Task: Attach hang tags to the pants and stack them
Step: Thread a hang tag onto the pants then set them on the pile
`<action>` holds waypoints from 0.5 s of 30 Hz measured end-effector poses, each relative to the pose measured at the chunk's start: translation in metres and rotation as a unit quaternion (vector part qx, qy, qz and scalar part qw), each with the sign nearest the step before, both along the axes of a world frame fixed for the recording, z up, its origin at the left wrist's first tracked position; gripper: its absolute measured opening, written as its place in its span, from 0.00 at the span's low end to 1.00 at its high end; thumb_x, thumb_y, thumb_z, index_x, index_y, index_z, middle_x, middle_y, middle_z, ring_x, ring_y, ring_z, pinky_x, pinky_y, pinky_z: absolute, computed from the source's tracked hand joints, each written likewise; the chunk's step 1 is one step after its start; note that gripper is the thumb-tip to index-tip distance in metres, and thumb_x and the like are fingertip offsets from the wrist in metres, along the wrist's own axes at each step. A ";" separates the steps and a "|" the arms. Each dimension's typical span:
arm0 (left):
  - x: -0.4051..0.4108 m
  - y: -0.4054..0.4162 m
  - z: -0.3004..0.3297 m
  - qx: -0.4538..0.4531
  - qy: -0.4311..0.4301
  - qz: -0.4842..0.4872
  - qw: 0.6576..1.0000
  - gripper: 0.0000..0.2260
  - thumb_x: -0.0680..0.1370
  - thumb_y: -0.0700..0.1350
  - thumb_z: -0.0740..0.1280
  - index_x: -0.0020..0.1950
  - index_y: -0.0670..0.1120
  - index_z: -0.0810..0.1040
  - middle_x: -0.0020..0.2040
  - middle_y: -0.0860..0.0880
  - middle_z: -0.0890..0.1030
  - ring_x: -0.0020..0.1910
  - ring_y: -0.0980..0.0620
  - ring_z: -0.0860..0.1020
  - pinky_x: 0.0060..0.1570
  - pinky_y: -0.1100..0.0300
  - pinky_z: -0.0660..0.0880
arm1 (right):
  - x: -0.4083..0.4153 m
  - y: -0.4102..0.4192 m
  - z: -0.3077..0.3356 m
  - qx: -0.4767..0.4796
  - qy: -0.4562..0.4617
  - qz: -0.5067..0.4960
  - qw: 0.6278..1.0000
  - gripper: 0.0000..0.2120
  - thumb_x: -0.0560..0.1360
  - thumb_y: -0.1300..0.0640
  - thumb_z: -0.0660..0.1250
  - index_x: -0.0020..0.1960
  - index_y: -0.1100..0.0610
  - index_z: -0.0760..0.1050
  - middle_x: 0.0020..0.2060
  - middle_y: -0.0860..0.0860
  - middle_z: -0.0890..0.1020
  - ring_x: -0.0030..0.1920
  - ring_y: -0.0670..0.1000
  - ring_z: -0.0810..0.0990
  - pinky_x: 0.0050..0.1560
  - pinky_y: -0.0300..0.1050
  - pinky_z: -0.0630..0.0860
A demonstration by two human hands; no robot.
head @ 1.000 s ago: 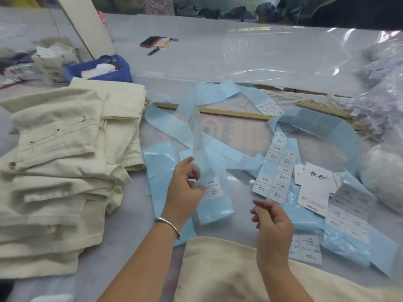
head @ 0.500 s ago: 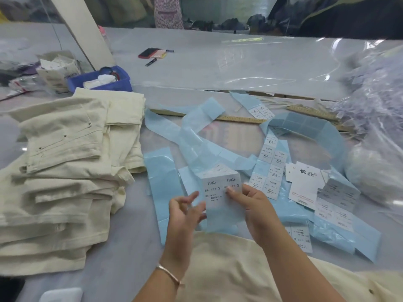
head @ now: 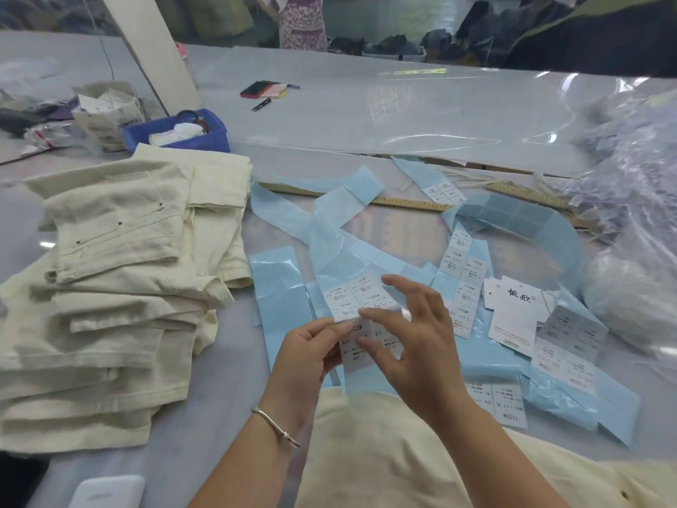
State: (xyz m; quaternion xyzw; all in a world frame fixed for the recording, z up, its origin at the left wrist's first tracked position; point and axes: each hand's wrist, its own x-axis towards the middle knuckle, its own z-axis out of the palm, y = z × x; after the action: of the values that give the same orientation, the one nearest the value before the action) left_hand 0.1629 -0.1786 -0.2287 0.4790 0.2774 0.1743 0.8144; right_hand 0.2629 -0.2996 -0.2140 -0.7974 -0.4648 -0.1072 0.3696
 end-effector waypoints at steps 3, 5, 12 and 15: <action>0.002 -0.001 0.002 -0.026 0.011 0.000 1.000 0.10 0.73 0.47 0.70 0.48 0.44 0.86 0.48 0.41 0.85 0.43 0.50 0.83 0.43 0.58 0.80 | 0.000 0.001 0.001 -0.004 0.013 -0.003 1.000 0.08 0.68 0.52 0.76 0.47 0.52 0.84 0.62 0.52 0.77 0.63 0.56 0.72 0.60 0.58 0.71; 0.005 0.000 0.003 -0.033 0.030 0.013 0.999 0.08 0.76 0.42 0.67 0.44 0.44 0.87 0.45 0.42 0.85 0.40 0.50 0.82 0.41 0.59 0.80 | 0.000 0.001 0.003 0.007 0.018 0.001 1.000 0.07 0.67 0.53 0.76 0.45 0.53 0.84 0.60 0.52 0.78 0.62 0.56 0.73 0.59 0.57 0.71; 0.018 0.003 0.008 -0.084 0.066 0.031 0.994 0.13 0.74 0.36 0.65 0.33 0.42 0.85 0.37 0.43 0.83 0.32 0.52 0.79 0.40 0.58 0.76 | 0.002 -0.004 0.009 0.023 0.021 -0.007 0.999 0.07 0.65 0.59 0.79 0.42 0.52 0.85 0.56 0.51 0.80 0.58 0.53 0.74 0.55 0.55 0.74; 0.022 0.005 0.009 -0.117 0.066 0.023 0.991 0.14 0.73 0.35 0.64 0.29 0.42 0.83 0.34 0.44 0.81 0.31 0.52 0.77 0.38 0.58 0.76 | 0.002 -0.003 0.012 0.031 0.051 -0.006 0.998 0.08 0.65 0.61 0.79 0.41 0.52 0.84 0.55 0.50 0.79 0.59 0.52 0.74 0.56 0.54 0.73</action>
State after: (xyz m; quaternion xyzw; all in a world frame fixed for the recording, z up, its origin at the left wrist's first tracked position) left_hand 0.1847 -0.1732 -0.2202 0.3842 0.3597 0.1269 0.8407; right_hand 0.2651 -0.3028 -0.2019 -0.7925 -0.4376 -0.0831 0.4165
